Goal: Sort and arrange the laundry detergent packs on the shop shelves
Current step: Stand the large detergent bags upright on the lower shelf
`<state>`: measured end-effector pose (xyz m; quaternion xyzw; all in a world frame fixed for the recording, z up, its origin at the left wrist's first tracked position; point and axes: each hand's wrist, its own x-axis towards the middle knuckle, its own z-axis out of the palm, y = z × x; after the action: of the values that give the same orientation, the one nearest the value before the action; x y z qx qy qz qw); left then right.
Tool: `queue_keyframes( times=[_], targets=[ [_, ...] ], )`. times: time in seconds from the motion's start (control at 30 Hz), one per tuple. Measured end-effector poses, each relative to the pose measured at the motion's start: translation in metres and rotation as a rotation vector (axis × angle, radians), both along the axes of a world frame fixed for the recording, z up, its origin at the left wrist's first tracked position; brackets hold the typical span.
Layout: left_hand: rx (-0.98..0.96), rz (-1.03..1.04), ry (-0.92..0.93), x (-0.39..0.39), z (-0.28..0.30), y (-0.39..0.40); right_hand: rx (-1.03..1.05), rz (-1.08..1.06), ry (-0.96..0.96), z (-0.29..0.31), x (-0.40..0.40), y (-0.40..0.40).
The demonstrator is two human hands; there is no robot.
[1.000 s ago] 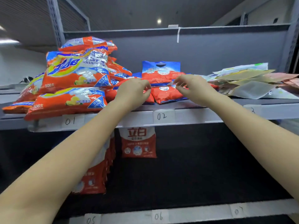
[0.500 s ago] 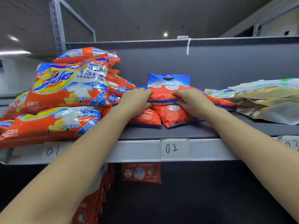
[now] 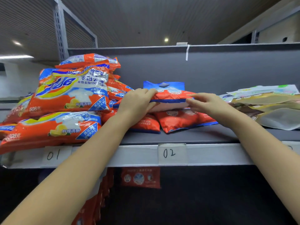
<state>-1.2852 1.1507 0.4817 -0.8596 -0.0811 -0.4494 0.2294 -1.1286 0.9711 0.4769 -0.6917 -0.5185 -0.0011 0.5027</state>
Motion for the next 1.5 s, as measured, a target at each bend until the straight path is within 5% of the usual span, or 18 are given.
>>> queue_keyframes(
  times=[0.1, 0.17, 0.33, 0.5, 0.73, 1.07, 1.33, 1.5],
  targets=[
    [0.055, -0.052, -0.044, -0.006, 0.001, -0.008, 0.060, 0.103, 0.498, 0.005, -0.004, -0.012],
    [0.076, -0.065, -0.033, -0.010, 0.002, -0.014, 0.020, 0.081, 0.631, 0.013, -0.009, -0.021],
    [0.123, -0.109, -0.049, -0.026, 0.000, -0.037, -0.213, 0.102, 0.670, 0.018, -0.024, -0.029],
    [0.120, -0.175, -0.061, -0.049, -0.015, -0.064, -0.079, 0.289, 0.883, 0.016, -0.048, -0.030],
    [-0.104, -0.263, -0.028, -0.073, -0.055, -0.074, -0.063, 0.241, 0.746, -0.004, -0.073, -0.045],
    [-0.762, -0.285, -0.309, -0.118, -0.089, -0.099, 0.187, 0.280, 0.722, -0.036, -0.108, -0.087],
    [-1.657, -0.740, -0.300, -0.138, -0.109, -0.118, 0.208, 0.345, 0.641, -0.077, -0.144, -0.147],
    [-1.959, -0.851, -0.287, -0.144, -0.149, -0.132, 0.166, 0.347, 0.674, -0.140, -0.160, -0.177]
  ],
)
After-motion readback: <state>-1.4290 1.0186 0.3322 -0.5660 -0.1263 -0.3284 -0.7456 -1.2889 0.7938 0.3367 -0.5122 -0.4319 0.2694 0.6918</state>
